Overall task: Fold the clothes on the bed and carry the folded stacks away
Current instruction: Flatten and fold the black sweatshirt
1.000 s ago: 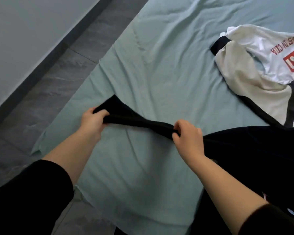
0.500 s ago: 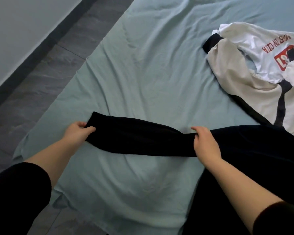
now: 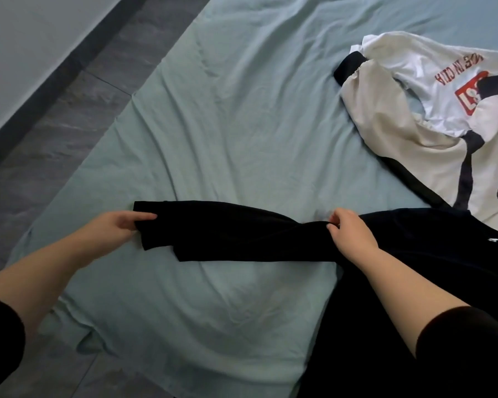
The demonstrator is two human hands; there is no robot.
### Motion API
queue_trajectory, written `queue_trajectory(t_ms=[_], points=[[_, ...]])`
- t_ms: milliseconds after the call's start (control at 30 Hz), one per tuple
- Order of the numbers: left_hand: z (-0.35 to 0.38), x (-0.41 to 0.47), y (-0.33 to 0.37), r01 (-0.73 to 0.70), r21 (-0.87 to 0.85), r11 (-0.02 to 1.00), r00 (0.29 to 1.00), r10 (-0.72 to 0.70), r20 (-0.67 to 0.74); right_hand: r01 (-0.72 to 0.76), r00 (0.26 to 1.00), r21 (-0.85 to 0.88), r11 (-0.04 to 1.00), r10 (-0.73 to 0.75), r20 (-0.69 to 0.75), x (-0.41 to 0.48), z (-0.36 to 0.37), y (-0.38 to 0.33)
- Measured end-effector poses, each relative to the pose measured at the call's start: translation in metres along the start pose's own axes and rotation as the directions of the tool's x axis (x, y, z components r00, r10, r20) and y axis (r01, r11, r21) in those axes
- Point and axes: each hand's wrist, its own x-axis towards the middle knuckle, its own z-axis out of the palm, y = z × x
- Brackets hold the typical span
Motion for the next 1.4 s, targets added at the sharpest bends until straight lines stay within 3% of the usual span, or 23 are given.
queue_trajectory(t_ms=[100,167,267,367,467,567,667,733,800,867,933,1000,1033,1100,1167,1200,1267,1300,1333,1400], points=[[0.006,0.002,-0.005,-0.107,0.221,0.969,0.990,0.124,-0.065,-0.021,1.000,0.029,0.999,0.021,-0.016,0.001,0.007,-0.001],[0.007,0.007,-0.002,-0.107,0.281,0.954,0.968,0.164,-0.188,-0.012,0.998,0.063,0.998,0.016,-0.063,0.001,0.008,-0.001],[0.000,0.013,0.008,-0.095,0.070,0.993,0.891,0.116,-0.439,0.029,0.969,0.162,0.986,0.012,-0.246,0.005,-0.002,-0.001],[-0.011,0.024,0.024,-0.141,-0.121,0.983,0.819,0.047,-0.572,0.024,0.903,0.367,0.930,0.137,-0.407,0.020,-0.021,0.000],[-0.017,0.048,0.035,-0.122,0.008,0.993,0.848,0.108,-0.519,-0.034,0.898,0.485,0.874,0.240,-0.369,0.043,-0.027,-0.002],[-0.014,0.076,0.033,-0.073,0.140,0.987,0.901,0.126,-0.416,-0.044,0.962,0.500,0.865,0.172,-0.213,0.050,-0.014,-0.006],[-0.007,0.093,0.022,0.021,0.324,0.946,0.903,0.122,-0.413,0.079,0.957,0.247,0.966,-0.004,-0.291,0.029,0.008,-0.011],[-0.002,0.099,0.015,0.046,0.381,0.923,0.891,0.135,-0.434,0.083,0.922,0.116,0.990,-0.032,-0.385,0.006,0.028,-0.016],[-0.001,0.103,0.009,0.047,0.364,0.930,0.888,0.128,-0.442,-0.061,0.947,0.143,0.988,0.102,-0.305,-0.011,0.051,-0.034],[-0.004,0.105,0.005,0.045,0.360,0.932,0.888,0.127,-0.441,-0.128,0.985,0.079,0.989,0.136,-0.104,-0.017,0.077,-0.068],[-0.009,0.104,0.003,0.047,0.380,0.924,0.882,0.140,-0.450,0.119,0.991,-0.027,0.992,-0.118,0.057,-0.021,0.100,-0.115],[-0.014,0.100,0.003,0.033,0.383,0.923,0.874,0.159,-0.459,0.408,0.898,-0.036,0.912,-0.394,0.196,-0.027,0.113,-0.156],[-0.015,0.095,0.005,0.018,0.376,0.927,0.874,0.168,-0.456,0.458,0.863,-0.019,0.889,-0.439,0.251,-0.031,0.114,-0.169],[-0.014,0.082,0.011,-0.019,0.329,0.944,0.874,0.175,-0.454,0.397,0.872,0.072,0.915,-0.400,0.282,-0.036,0.106,-0.181],[-0.008,0.064,0.021,-0.046,0.250,0.967,0.857,0.166,-0.487,0.255,0.914,0.336,0.907,-0.339,0.223,-0.048,0.090,-0.186],[-0.003,0.054,0.028,-0.068,0.203,0.977,0.845,0.165,-0.509,0.153,0.938,0.548,0.822,-0.296,0.182,-0.056,0.082,-0.188],[0.015,0.028,0.047,-0.160,0.082,0.984,0.829,0.179,-0.529,-0.054,0.964,0.886,0.461,-0.207,0.167,-0.075,0.067,-0.195],[0.029,0.014,0.058,-0.219,0.004,0.976,0.839,0.190,-0.511,-0.124,0.964,0.944,0.305,-0.187,0.187,-0.083,0.061,-0.198],[0.044,0.000,0.068,-0.263,-0.072,0.962,0.863,0.202,-0.463,-0.171,0.959,0.962,0.211,-0.189,0.212,-0.087,0.057,-0.199],[0.081,-0.021,0.085,-0.271,-0.153,0.950,0.933,0.220,-0.284,-0.237,0.948,0.964,0.123,-0.189,0.257,-0.088,0.048,-0.197]])
